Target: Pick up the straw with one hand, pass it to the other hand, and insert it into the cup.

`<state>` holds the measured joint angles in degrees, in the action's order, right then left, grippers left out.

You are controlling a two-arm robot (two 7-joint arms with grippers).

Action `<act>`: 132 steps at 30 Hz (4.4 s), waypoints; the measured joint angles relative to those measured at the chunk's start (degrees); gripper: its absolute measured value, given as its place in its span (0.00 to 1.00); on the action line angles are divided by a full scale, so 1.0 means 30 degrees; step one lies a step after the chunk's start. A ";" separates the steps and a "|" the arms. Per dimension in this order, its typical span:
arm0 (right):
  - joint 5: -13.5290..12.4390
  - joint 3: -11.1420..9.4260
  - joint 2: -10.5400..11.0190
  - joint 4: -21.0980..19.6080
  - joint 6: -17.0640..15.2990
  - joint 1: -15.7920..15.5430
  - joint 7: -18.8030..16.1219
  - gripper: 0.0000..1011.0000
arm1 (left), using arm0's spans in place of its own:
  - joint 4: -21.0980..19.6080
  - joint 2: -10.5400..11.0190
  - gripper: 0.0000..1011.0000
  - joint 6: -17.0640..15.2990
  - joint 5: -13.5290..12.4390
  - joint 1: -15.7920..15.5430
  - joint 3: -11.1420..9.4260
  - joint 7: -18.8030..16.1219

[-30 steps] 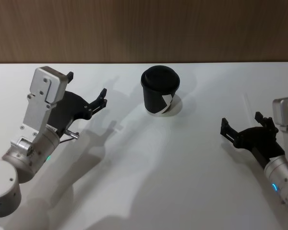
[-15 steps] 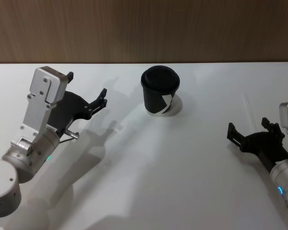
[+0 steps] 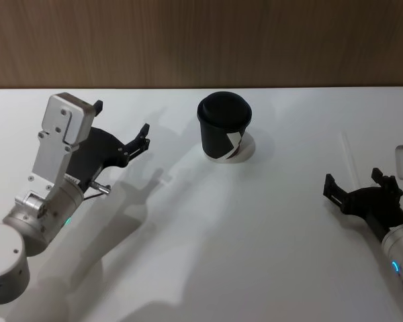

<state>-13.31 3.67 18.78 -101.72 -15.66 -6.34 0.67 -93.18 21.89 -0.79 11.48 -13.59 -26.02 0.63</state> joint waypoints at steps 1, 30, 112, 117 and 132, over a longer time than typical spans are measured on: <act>0.0003 -0.0024 -0.0030 0.0058 -0.0008 0.0025 -0.0003 0.99 | 0.0000 -0.0001 0.99 -0.0001 0.0000 0.0001 0.0001 0.0000; 0.0129 -0.0510 -0.0372 0.1171 0.0093 0.0597 -0.0561 0.99 | 0.0000 0.0000 0.99 0.0000 -0.0001 0.0000 0.0000 -0.0001; 0.0811 -0.0868 -0.0935 0.1452 -0.0923 0.0917 -0.1272 0.28 | 0.0000 0.0000 0.99 0.0000 0.0000 0.0000 0.0000 0.0000; 0.0812 -0.0867 -0.0936 0.1453 -0.0922 0.0918 -0.1272 0.13 | 0.0000 0.0000 0.99 0.0000 0.0000 0.0000 -0.0001 0.0000; 0.0811 -0.0868 -0.0934 0.1450 -0.0919 0.0917 -0.1271 0.00 | 0.0000 0.0001 0.99 -0.0001 0.0000 0.0001 0.0000 -0.0001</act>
<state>-10.87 1.07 15.98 -97.37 -18.42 -3.59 -3.14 -93.18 21.90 -0.80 11.48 -13.59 -26.02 0.63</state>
